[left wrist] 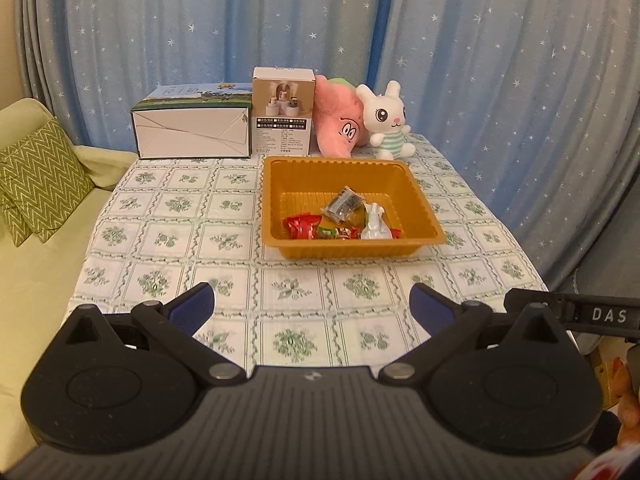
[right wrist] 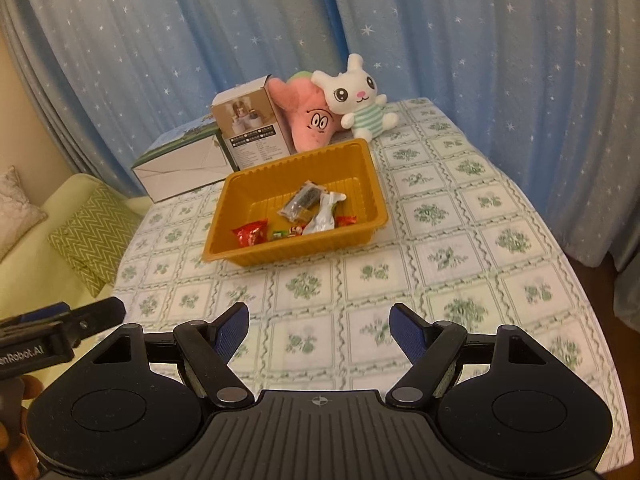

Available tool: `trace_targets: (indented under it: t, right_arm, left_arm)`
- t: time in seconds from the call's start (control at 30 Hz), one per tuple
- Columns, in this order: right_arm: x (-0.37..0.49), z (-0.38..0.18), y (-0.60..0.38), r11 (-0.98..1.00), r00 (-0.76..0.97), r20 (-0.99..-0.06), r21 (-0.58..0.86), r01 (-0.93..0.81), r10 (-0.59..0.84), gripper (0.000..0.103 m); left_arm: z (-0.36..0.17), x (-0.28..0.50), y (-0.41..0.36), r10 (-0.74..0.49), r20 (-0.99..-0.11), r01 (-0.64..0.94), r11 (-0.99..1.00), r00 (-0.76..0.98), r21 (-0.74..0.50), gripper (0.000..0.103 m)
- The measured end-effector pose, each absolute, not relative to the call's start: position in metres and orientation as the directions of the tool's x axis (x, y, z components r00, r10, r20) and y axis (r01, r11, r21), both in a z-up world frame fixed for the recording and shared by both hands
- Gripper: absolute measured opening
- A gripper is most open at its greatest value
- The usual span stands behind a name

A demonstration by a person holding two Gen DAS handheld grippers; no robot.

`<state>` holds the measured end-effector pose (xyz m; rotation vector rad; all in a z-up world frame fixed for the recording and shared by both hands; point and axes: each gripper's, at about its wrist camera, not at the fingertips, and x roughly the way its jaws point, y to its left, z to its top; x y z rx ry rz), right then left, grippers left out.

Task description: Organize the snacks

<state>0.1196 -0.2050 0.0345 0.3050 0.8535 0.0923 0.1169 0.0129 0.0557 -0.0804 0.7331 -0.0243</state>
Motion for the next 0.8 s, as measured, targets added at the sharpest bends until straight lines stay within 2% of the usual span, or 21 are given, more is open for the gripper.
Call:
trace_targets:
  t: [0.8]
  right_arm:
    - [0.040,0.061,-0.195,0.976,0.669,-0.722,0.217,-0.022,0.175,0.077]
  left_arm:
    - [0.058,0.046,-0.005,-0.005,-0.684,-0.050,0.997,0.730,-0.060,0.103]
